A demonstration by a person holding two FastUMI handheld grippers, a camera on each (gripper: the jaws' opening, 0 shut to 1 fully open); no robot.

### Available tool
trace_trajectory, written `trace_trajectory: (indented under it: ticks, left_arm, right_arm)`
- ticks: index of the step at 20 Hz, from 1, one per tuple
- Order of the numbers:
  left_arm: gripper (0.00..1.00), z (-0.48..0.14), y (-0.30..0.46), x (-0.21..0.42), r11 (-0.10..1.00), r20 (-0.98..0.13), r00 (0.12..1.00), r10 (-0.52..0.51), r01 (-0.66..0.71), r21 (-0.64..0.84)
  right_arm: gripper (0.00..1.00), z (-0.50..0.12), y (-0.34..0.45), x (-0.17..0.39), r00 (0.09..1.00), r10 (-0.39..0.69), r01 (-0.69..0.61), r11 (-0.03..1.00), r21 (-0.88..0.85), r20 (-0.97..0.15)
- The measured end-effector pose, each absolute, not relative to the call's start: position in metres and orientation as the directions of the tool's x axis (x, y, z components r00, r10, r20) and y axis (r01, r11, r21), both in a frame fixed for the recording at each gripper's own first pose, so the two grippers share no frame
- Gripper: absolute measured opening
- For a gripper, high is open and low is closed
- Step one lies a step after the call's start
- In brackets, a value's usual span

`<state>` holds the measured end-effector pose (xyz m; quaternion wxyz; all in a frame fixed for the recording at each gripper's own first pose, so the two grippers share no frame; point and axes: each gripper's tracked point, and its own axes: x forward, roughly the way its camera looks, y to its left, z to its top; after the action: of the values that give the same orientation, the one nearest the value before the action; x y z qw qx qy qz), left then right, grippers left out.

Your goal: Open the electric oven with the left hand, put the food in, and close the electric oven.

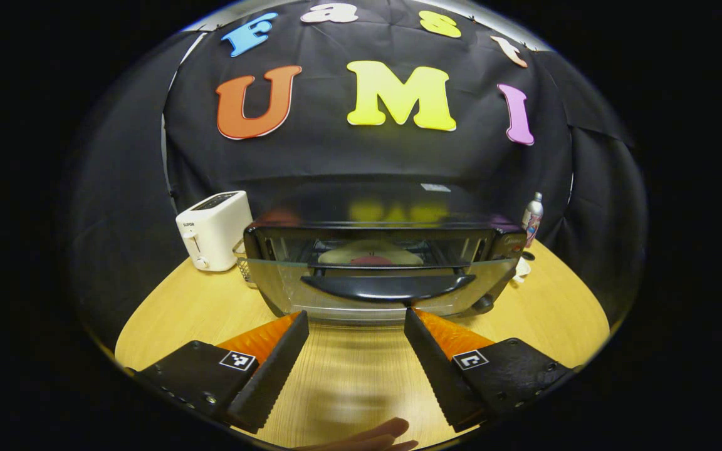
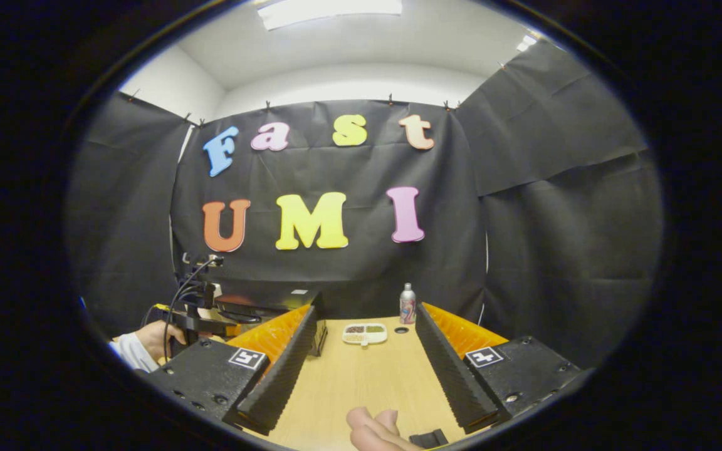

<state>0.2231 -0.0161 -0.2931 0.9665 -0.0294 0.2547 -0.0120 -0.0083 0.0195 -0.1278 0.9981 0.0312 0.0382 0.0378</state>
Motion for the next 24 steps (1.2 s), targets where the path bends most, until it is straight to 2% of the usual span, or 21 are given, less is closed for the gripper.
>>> trace_trajectory:
  ticks: [9,15,19,24]
  left_arm:
    - [0.98,-0.164,-0.020,0.127,0.996,-0.322,0.946,-0.042,0.016,-0.084]
    - [0.98,-0.076,-0.019,0.053,0.999,-0.141,0.990,-0.015,0.009,-0.041]
    - [0.98,-0.066,-0.014,0.007,0.999,-0.064,0.997,0.042,-0.042,0.008]
    - [0.97,-0.076,-0.021,-0.036,0.998,-0.044,0.998,0.049,-0.051,-0.027]
  right_arm:
    - [0.96,-0.102,-0.003,-0.047,0.999,0.043,-0.040,0.995,0.092,-0.033]
    - [0.96,-0.083,-0.008,-0.060,1.000,0.030,-0.030,0.994,0.109,-0.004]
    - [0.96,-0.076,0.001,-0.066,0.999,0.052,-0.053,0.993,0.103,0.014]
    - [0.96,-0.070,0.012,-0.073,0.997,0.072,-0.073,0.995,0.063,0.021]
